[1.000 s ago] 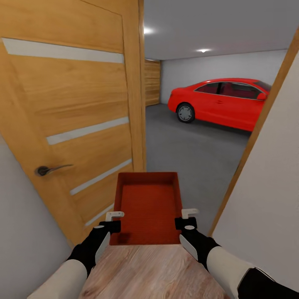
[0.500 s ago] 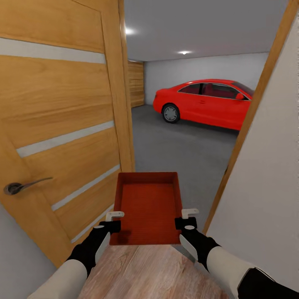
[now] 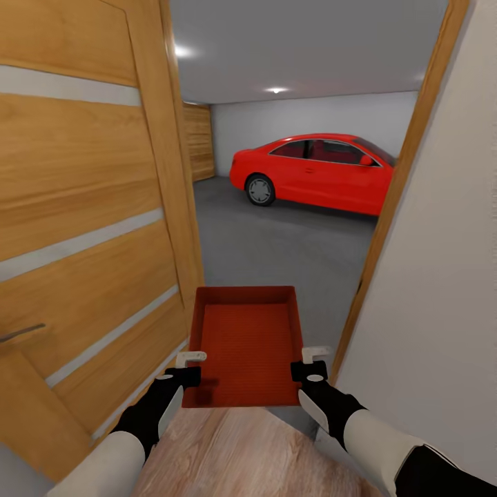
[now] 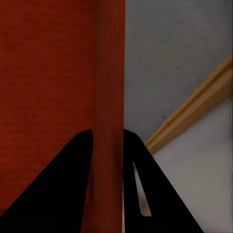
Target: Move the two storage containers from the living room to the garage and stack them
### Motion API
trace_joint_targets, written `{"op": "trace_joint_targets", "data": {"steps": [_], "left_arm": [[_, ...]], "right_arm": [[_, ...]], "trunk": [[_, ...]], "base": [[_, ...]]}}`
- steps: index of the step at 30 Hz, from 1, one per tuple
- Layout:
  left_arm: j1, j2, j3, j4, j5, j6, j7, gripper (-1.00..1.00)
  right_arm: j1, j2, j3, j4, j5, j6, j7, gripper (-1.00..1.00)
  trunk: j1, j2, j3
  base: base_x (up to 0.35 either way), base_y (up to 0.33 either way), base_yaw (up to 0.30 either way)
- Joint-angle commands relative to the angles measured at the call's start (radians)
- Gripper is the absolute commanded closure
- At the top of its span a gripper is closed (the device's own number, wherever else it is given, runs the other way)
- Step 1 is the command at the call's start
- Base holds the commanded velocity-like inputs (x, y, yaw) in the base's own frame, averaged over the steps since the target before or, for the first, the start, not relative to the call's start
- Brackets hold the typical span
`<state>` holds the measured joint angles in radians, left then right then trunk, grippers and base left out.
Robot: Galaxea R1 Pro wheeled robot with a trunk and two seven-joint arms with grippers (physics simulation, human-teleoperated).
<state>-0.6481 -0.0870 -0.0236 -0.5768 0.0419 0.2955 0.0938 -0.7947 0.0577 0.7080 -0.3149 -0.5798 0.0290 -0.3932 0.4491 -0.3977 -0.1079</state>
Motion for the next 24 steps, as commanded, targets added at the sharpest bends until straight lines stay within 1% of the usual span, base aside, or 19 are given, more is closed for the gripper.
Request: {"op": "trace_joint_targets", "data": {"steps": [1,7,9,15,24], "left_arm": [[-0.001,0.001,-0.009,-0.005,-0.004,-0.012,0.012,1.00],[-0.001,0.001,-0.009,-0.005,-0.004,-0.012,0.012,1.00],[-0.001,0.001,-0.009,-0.005,-0.004,-0.012,0.012,1.00],[-0.001,0.001,-0.009,-0.005,-0.004,-0.012,0.012,1.00],[-0.001,0.001,-0.009,-0.005,-0.004,-0.013,0.012,1.00]], "right_arm": [[-0.001,-0.001,0.018,0.027,-0.026,0.037,-0.010,1.00],[-0.001,-0.001,0.018,0.027,-0.026,0.037,-0.010,1.00],[-0.001,-0.001,0.018,0.027,-0.026,0.038,-0.010,1.00],[-0.001,-0.001,0.018,0.027,-0.026,0.037,-0.010,1.00],[-0.001,-0.001,0.018,0.027,-0.026,0.038,-0.010,1.00]], "trunk": [[0.001,-0.002,-0.002],[0.001,-0.002,0.001],[0.001,-0.002,0.001],[0.001,-0.002,0.002],[0.001,-0.002,0.002]], "base": [[0.150,0.113,-0.231],[0.150,0.113,-0.228],[0.151,0.113,-0.122],[0.167,0.132,-0.029],[0.209,0.180,-0.001]]}}
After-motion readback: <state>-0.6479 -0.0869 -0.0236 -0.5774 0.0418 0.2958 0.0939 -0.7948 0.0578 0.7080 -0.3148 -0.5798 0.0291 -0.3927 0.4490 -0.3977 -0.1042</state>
